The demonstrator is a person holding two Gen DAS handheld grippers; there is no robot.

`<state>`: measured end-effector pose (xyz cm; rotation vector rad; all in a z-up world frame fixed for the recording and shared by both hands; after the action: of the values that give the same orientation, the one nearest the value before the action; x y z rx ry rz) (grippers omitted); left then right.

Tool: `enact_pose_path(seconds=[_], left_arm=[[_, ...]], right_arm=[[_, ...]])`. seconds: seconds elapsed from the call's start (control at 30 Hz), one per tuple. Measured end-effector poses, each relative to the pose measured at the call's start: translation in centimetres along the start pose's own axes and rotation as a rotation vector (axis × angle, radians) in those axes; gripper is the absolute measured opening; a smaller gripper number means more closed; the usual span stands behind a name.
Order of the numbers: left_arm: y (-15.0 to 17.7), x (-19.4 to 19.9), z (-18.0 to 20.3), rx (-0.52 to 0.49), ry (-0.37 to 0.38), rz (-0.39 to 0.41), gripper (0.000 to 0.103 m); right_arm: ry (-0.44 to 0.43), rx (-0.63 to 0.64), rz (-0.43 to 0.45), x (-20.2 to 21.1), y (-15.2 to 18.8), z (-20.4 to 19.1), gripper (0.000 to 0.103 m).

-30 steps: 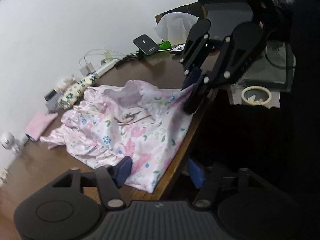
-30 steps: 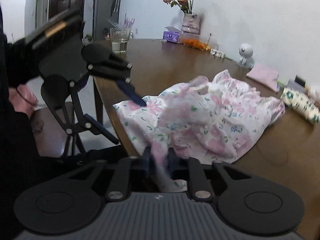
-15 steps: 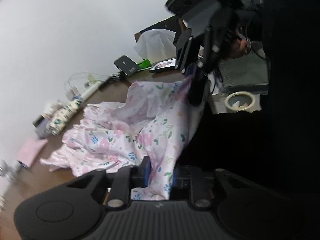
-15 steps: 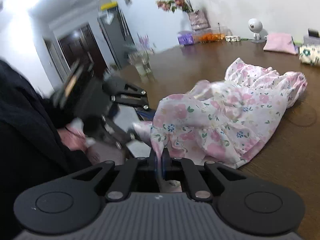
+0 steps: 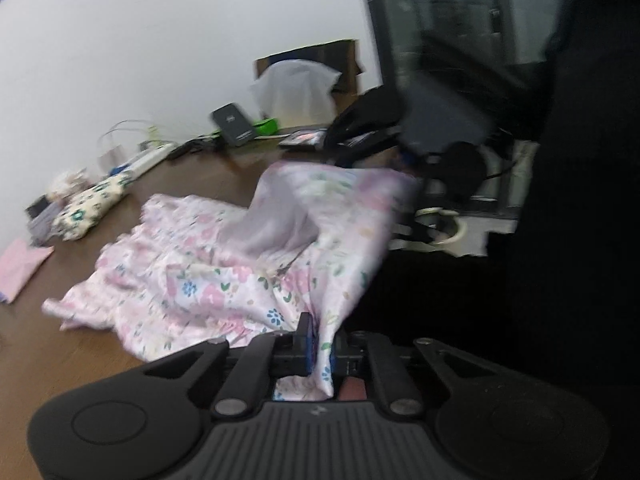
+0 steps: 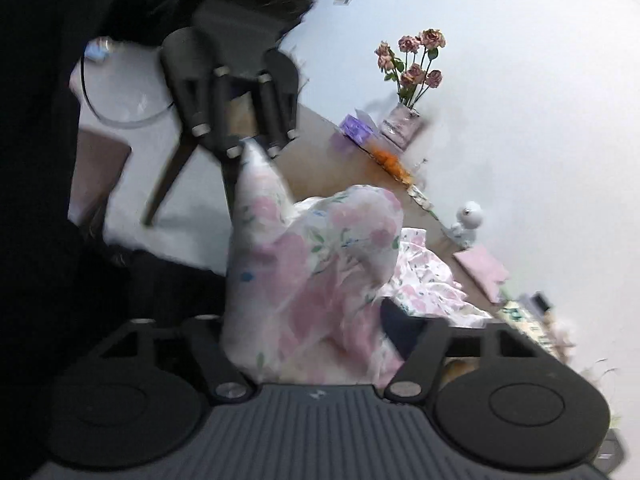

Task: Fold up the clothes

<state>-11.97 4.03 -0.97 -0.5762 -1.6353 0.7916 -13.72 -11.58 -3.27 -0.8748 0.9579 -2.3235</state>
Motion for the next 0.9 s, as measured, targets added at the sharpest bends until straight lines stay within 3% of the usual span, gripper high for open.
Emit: enact_pose_path(seconds=[0.03, 0.17, 0.33, 0.43, 0.53, 0.57, 0.6, 0.67, 0.8, 0.9], left_arm=[[-0.2, 0.4, 0.2, 0.008, 0.026, 0.012, 0.006], [-0.8, 2.5, -1.8, 0.174, 0.132, 0.160, 0.011], [-0.1, 3.5, -6.3, 0.466, 0.239, 0.332, 0.012], [0.2, 3.3, -8.3, 0.569, 0.247, 0.352, 0.014], [0.5, 2.3, -10.4, 0.689, 0.223, 0.344, 0.028], [0.8, 1.7, -11.2, 0.735, 0.205, 0.333, 0.039], [1.2, 1.3, -12.0, 0.777, 0.191, 0.329, 0.047], [2.0, 0.6, -12.9, 0.842, 0.180, 0.321, 0.054], [3.7, -1.0, -14.7, 0.993, 0.155, 0.309, 0.055], [4.5, -0.8, -15.4, 1.085, 0.161, 0.366, 0.055]], right_arm=[[-0.079, -0.049, -0.007, -0.2, -0.2, 0.4, 0.016], [-0.410, -0.446, 0.000, 0.3, -0.3, 4.1, 0.014], [-0.569, -0.796, 0.053, -0.1, 0.6, 8.6, 0.013], [-0.619, -0.966, 0.035, -1.4, 1.4, 10.4, 0.013], [-0.630, -1.118, 0.014, -2.9, 2.8, 11.4, 0.014], [-0.624, -1.165, 0.007, -3.3, 3.4, 11.6, 0.014], [-0.611, -1.210, -0.005, -3.8, 3.9, 11.7, 0.014], [-0.550, -1.295, -0.044, -4.6, 5.2, 11.9, 0.016], [-0.401, -1.453, -0.109, -6.3, 7.7, 12.2, 0.021], [-0.291, -1.412, -0.140, -6.5, 7.8, 11.6, 0.021]])
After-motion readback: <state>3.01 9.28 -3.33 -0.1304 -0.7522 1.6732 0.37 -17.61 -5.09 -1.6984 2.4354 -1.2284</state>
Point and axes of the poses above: each gripper's, at about its wrist camera, not at the fingertips, and x roughly against the way its jaws point, z to its right, y to its underside, the point moved 6 cm from there along -x, roughly the way its jaws point, and after that the axes turned 8 degrees about y, right-handed, at the moved point
